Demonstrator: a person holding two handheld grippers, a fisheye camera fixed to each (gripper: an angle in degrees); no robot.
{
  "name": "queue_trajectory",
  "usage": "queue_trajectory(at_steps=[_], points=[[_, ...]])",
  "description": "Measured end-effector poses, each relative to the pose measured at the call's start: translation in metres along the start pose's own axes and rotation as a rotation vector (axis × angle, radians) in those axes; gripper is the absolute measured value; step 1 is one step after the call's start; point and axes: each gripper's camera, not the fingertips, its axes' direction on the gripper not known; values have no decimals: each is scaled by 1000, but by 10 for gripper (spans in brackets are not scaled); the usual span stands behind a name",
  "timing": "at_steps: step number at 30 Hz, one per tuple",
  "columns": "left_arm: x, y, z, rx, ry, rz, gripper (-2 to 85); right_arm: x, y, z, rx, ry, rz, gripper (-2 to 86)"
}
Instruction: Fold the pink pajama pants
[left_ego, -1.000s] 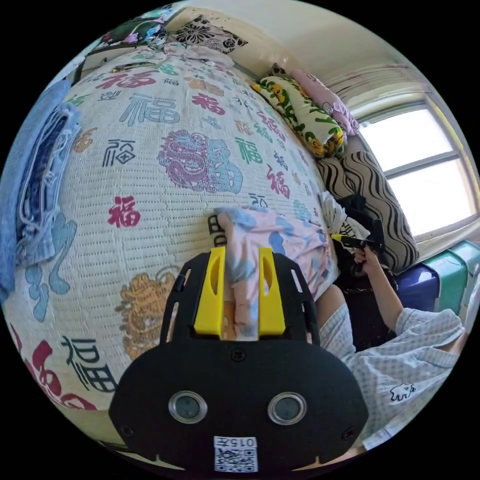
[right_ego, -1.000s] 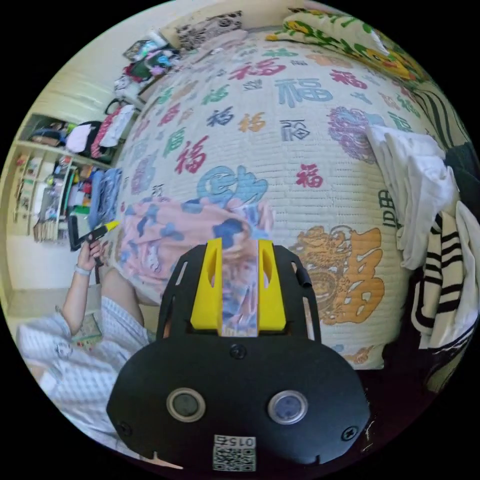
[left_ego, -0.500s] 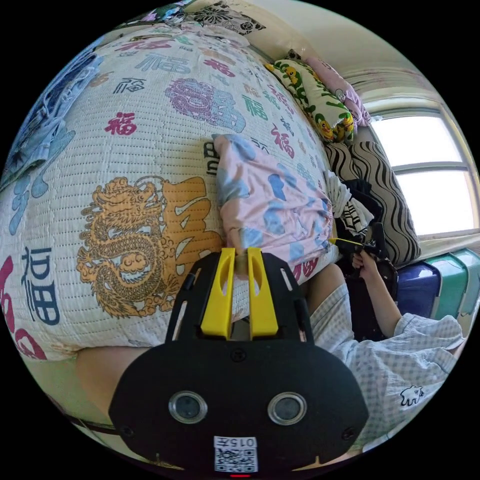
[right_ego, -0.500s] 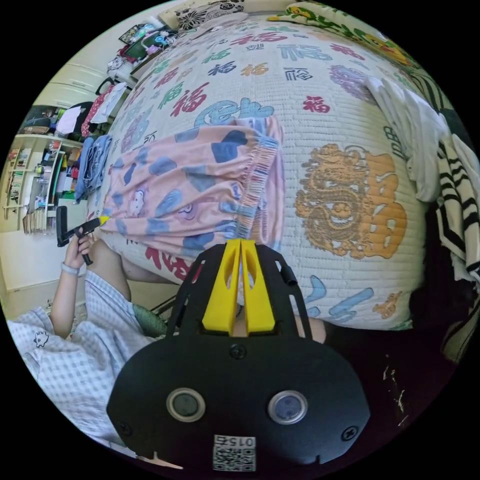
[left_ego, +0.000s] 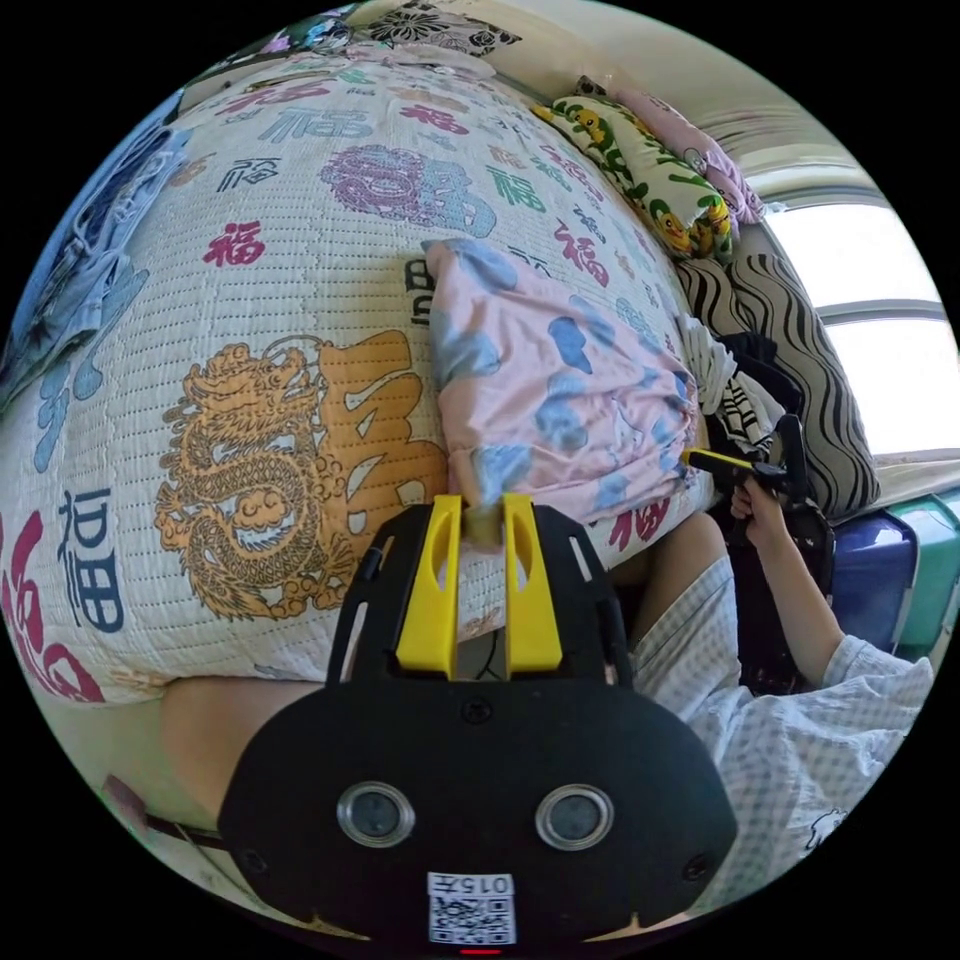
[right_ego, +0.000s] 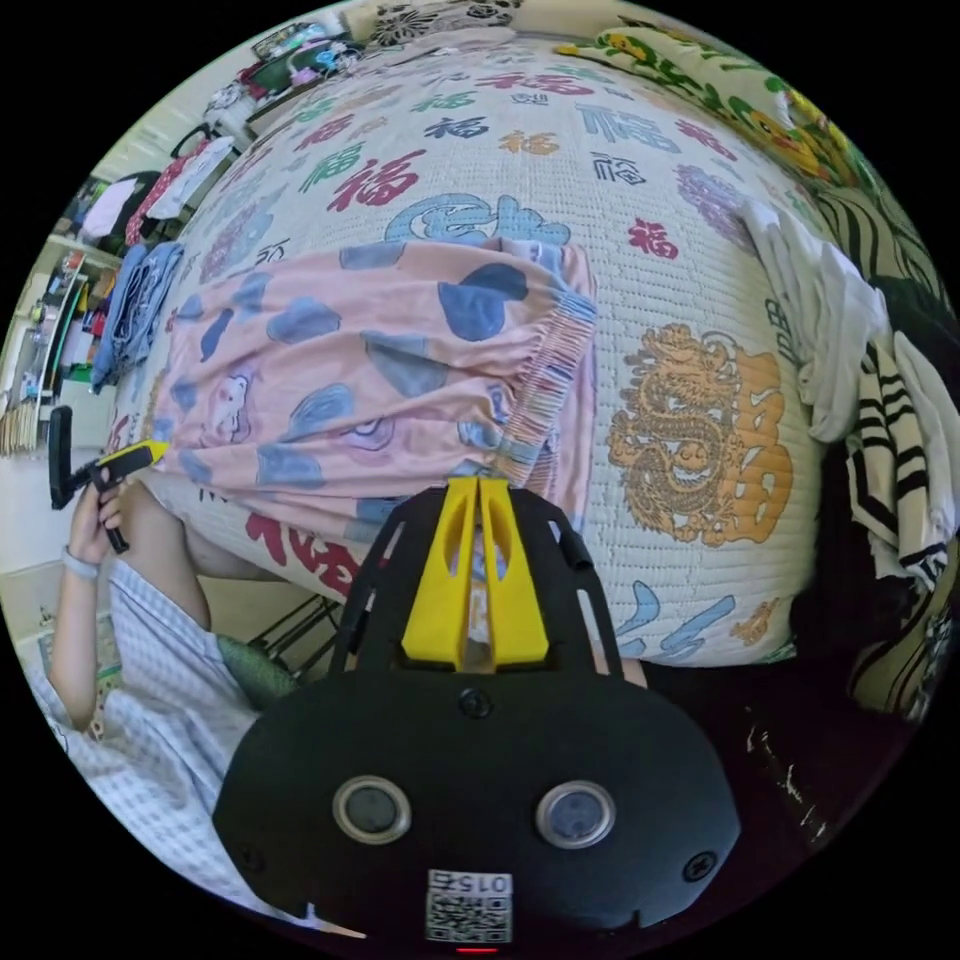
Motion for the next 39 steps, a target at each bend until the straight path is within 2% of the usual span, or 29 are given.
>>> queue_trajectory(at_steps=[4,6,13,16,18,19,20,23,33,36,39], points=[[4,4,3,-11,-32,-8,62,-11,-7,41,-71,-42,3,-9],[6,5,5,-18,-45,-10,61,-25,-13,61,-129,1,-31,-10],[13,8,8,-68,-78,-17,61,-112,-35,149,-487,313,-285,-8],[16,10,5,-90,-84,-38,62,-147,-41,171,-519,375,-342,0],[18,13,2,-90,-83,-42,62,-166,-44,188,-565,462,-373,10],[19,15,1,-88,-86,-38,62,-177,-46,199,-591,572,-393,28],[19,18,-1,-86,-87,-34,62,-187,-47,207,-588,659,-420,56],[21,25,-8,-66,-91,-25,62,-205,-53,211,-514,756,-446,54],[9,47,-19,40,-27,-66,53,-235,-96,234,-389,625,-384,54],[4,57,-19,92,40,-84,58,-261,-116,260,-358,475,-400,59],[6,70,-16,130,56,-67,69,-312,-140,287,-288,234,-455,72]])
